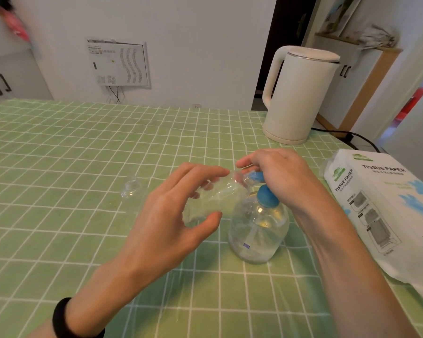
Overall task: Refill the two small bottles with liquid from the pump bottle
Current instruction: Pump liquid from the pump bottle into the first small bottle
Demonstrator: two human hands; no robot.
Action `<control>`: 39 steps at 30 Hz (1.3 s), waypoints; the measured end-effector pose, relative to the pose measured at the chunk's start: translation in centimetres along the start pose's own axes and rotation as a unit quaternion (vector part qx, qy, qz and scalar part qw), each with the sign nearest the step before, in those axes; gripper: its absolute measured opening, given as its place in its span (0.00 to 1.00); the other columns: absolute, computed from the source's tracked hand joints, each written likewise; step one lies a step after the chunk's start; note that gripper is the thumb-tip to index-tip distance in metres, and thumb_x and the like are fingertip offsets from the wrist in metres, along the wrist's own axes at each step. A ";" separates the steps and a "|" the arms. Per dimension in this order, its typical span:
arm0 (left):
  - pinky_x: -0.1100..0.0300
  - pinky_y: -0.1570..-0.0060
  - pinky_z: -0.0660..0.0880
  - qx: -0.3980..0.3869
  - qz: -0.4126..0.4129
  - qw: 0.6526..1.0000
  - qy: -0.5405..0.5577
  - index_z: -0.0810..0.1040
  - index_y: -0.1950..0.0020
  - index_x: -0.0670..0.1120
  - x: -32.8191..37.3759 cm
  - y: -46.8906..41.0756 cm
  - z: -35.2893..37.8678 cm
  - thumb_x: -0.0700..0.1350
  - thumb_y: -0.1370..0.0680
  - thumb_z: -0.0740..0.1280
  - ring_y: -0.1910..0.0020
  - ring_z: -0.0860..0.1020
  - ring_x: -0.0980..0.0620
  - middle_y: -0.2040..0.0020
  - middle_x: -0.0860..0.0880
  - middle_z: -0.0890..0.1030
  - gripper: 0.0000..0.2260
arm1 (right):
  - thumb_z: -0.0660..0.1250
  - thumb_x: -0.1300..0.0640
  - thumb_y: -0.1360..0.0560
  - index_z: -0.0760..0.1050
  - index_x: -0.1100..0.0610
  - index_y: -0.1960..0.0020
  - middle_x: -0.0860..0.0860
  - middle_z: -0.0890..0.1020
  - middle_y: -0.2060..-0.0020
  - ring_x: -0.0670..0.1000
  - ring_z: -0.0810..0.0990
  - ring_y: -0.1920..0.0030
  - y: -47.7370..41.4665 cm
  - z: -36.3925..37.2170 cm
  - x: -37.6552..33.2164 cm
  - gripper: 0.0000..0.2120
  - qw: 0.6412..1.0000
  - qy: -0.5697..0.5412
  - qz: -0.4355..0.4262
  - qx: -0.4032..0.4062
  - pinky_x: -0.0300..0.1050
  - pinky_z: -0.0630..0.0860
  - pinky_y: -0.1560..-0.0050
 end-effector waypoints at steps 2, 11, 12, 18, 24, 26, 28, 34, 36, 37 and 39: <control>0.60 0.43 0.77 -0.001 0.007 1.000 -0.021 0.78 0.31 0.51 0.1 0.0 0.0 0.41 0.27 0.77 0.40 0.80 0.56 0.40 0.54 0.81 0.25 | 0.62 0.56 0.22 0.87 0.48 0.57 0.41 0.85 0.57 0.41 0.80 0.53 0.0 0.0 0.0 0.15 1.000 -0.010 0.003 0.001 0.40 0.70 0.58; 0.51 0.46 0.81 -0.008 0.033 0.996 -0.087 0.75 0.26 0.52 0.2 0.4 0.4 0.41 0.24 0.79 0.41 0.81 0.55 0.36 0.54 0.78 0.28 | 0.59 0.59 0.25 0.86 0.48 0.58 0.43 0.86 0.51 0.40 0.79 0.50 0.1 0.7 0.5 0.17 1.000 -0.003 0.007 -0.017 0.44 0.74 0.48; 0.51 0.46 0.82 -0.008 0.036 0.995 -0.090 0.75 0.26 0.53 0.3 0.4 0.4 0.43 0.24 0.78 0.41 0.81 0.54 0.36 0.55 0.78 0.28 | 0.59 0.59 0.24 0.86 0.48 0.58 0.43 0.86 0.51 0.41 0.79 0.49 0.1 0.7 0.5 0.17 1.000 -0.001 0.007 -0.019 0.46 0.75 0.46; 0.52 0.47 0.81 0.005 0.035 0.995 -0.097 0.75 0.26 0.52 0.0 0.4 0.3 0.42 0.24 0.79 0.42 0.80 0.54 0.36 0.53 0.79 0.28 | 0.61 0.56 0.22 0.86 0.49 0.56 0.44 0.87 0.55 0.42 0.81 0.52 -0.1 0.0 -0.1 0.15 1.000 -0.001 0.000 -0.004 0.40 0.72 0.56; 0.53 0.46 0.80 0.007 0.043 0.993 -0.106 0.76 0.26 0.51 -0.1 0.4 0.3 0.42 0.25 0.80 0.42 0.81 0.53 0.37 0.53 0.79 0.29 | 0.60 0.60 0.24 0.87 0.48 0.59 0.43 0.87 0.56 0.39 0.80 0.53 -0.2 0.3 0.1 0.17 1.000 -0.009 -0.001 -0.003 0.39 0.72 0.56; 0.54 0.45 0.80 0.010 0.040 0.994 -0.106 0.76 0.26 0.51 -0.3 0.4 0.2 0.42 0.25 0.79 0.42 0.81 0.54 0.37 0.53 0.79 0.28 | 0.59 0.60 0.25 0.87 0.48 0.59 0.42 0.86 0.54 0.38 0.79 0.52 -0.1 0.6 0.3 0.18 1.000 -0.010 0.004 -0.008 0.40 0.73 0.53; 0.55 0.44 0.79 0.012 0.033 0.994 -0.100 0.76 0.26 0.52 -0.4 0.4 0.2 0.42 0.24 0.78 0.41 0.81 0.54 0.36 0.53 0.79 0.28 | 0.60 0.60 0.25 0.87 0.48 0.59 0.39 0.85 0.54 0.38 0.79 0.54 0.0 0.7 0.5 0.17 1.000 -0.011 0.011 -0.014 0.41 0.73 0.53; 0.59 0.43 0.78 0.015 0.036 0.995 -0.090 0.73 0.27 0.55 -0.5 0.4 0.1 0.44 0.23 0.77 0.41 0.80 0.56 0.36 0.54 0.79 0.27 | 0.61 0.56 0.22 0.86 0.48 0.56 0.42 0.85 0.58 0.42 0.80 0.53 0.0 -0.2 0.0 0.16 1.000 0.009 0.011 0.001 0.40 0.70 0.58; 0.63 0.41 0.77 0.018 0.035 0.995 -0.088 0.74 0.27 0.54 -0.7 0.4 0.1 0.41 0.25 0.80 0.41 0.80 0.57 0.37 0.54 0.79 0.29 | 0.60 0.56 0.22 0.86 0.48 0.56 0.42 0.85 0.58 0.42 0.80 0.53 0.0 -0.4 -0.1 0.16 1.000 0.010 0.008 0.004 0.40 0.69 0.58; 0.66 0.41 0.76 0.020 0.035 0.995 -0.086 0.75 0.27 0.52 -0.7 0.4 0.0 0.41 0.25 0.80 0.41 0.79 0.58 0.37 0.54 0.80 0.29 | 0.60 0.57 0.21 0.86 0.48 0.56 0.41 0.85 0.60 0.42 0.80 0.54 0.0 -0.4 -0.1 0.16 1.000 0.006 0.009 0.004 0.40 0.69 0.59; 0.71 0.40 0.73 0.023 0.036 0.996 -0.083 0.77 0.28 0.50 -0.7 0.4 0.0 0.40 0.26 0.80 0.40 0.79 0.61 0.38 0.54 0.80 0.28 | 0.60 0.57 0.21 0.87 0.48 0.57 0.41 0.84 0.64 0.40 0.80 0.57 0.0 -0.3 -0.1 0.16 1.000 0.007 0.010 0.002 0.39 0.68 0.59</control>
Point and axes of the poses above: each hand's wrist, its own y-axis away from the middle knuckle, its own z-axis out of the palm, x = y × z, the point moved 6 cm from there along -y, towards the middle knuckle
